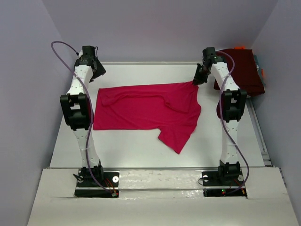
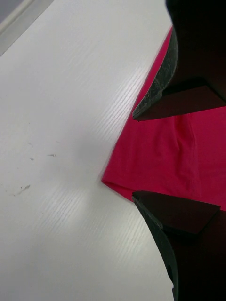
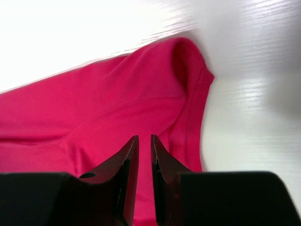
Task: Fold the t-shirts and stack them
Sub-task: Fold the flattened tshirt in 1/3 of the way
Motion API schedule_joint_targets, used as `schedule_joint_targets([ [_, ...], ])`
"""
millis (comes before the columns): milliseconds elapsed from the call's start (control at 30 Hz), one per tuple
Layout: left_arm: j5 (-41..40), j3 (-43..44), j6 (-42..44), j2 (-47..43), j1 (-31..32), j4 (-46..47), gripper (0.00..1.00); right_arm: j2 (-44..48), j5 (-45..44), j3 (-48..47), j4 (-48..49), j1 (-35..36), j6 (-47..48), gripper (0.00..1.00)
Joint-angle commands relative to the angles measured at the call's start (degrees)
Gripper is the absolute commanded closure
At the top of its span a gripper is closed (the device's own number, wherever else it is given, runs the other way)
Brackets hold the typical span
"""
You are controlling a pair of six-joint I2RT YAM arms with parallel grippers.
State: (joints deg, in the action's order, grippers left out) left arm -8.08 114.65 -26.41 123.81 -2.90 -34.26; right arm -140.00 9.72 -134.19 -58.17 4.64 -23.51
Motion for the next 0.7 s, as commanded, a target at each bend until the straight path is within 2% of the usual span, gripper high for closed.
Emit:
schedule_joint_targets([
  [0,0.69,0.75,0.93,-4.37,1.92,-0.71,0.28,6.76,2.59,-0.37,-1.85,1.50,1.09,0.75],
  [233,0.60,-3.99,0.05,-5.50,4.30,-4.68,0.28,9.39,5.14,6.65,-4.49,4.49,0.57,0.75],
  [433,2.10,-12.07,-0.39,-7.88,5.62,-2.92,0.28,12.30,5.93,19.21,-1.33,6.43,-1.27,0.78],
  [667,2.02,-11.47,-0.04,-5.07,5.62,-3.79,0.28,13.18,5.93,26.26,0.34,6.96,-2.59,0.82],
])
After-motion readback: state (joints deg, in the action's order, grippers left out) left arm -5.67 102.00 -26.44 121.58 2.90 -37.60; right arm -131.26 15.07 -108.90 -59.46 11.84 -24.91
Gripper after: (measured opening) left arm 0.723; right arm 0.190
